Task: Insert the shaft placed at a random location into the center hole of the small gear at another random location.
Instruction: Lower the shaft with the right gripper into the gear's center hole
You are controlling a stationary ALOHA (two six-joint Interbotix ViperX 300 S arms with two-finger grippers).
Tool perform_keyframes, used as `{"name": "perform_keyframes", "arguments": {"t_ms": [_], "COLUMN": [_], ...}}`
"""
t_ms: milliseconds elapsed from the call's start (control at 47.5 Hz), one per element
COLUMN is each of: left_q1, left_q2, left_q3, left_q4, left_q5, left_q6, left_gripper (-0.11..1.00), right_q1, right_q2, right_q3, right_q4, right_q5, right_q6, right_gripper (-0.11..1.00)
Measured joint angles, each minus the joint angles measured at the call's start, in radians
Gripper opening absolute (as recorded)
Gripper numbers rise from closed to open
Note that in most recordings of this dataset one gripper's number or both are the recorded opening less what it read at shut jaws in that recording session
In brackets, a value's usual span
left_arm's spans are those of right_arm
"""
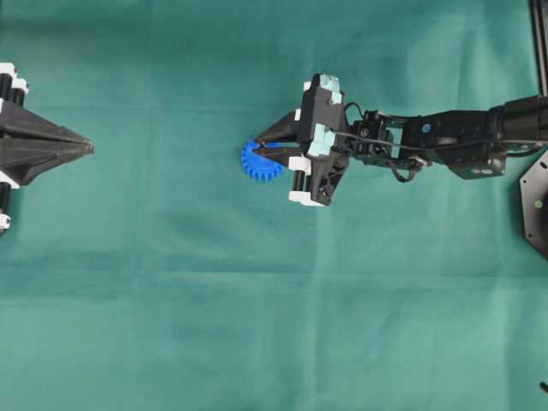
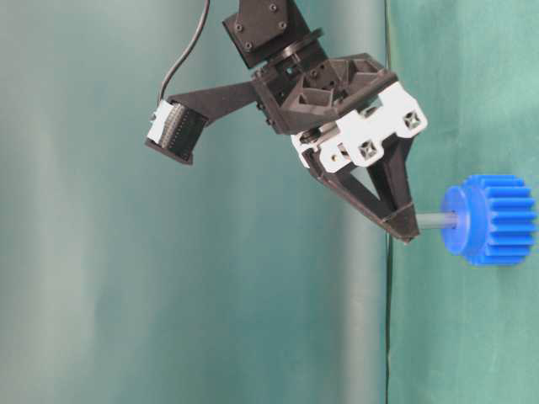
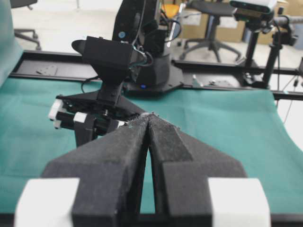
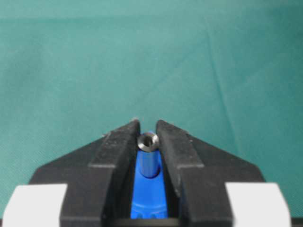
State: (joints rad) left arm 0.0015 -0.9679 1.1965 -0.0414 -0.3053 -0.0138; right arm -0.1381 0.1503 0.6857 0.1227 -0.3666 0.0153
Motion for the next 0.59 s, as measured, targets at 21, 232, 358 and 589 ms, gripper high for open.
{"name": "perform_keyframes", "arguments": {"t_ms": [21,232,358,589], "left_q1": [0.0,0.0,0.0,0.0], "left_q2": [0.0,0.0,0.0,0.0], "left_q3": [0.0,0.0,0.0,0.0], "left_q4": [0.0,0.0,0.0,0.0], "left_q5": [0.0,0.0,0.0,0.0], "left_q6": [0.0,0.002,0.002,0.0], "left_gripper": [0.0,0.0,0.0,0.0], "right_q1": [0.0,0.0,0.0,0.0], "right_q2": [0.002,0.0,0.005,0.035], "right_q3": [0.0,0.0,0.0,0.0], "right_q4": [0.0,0.0,0.0,0.0], "right_q5": [0.0,-0.002,-0.006,-0.028], "right_q6": [0.002,0.002,0.002,0.002], "right_gripper": [0.15,0.15,0.15,0.15]}}
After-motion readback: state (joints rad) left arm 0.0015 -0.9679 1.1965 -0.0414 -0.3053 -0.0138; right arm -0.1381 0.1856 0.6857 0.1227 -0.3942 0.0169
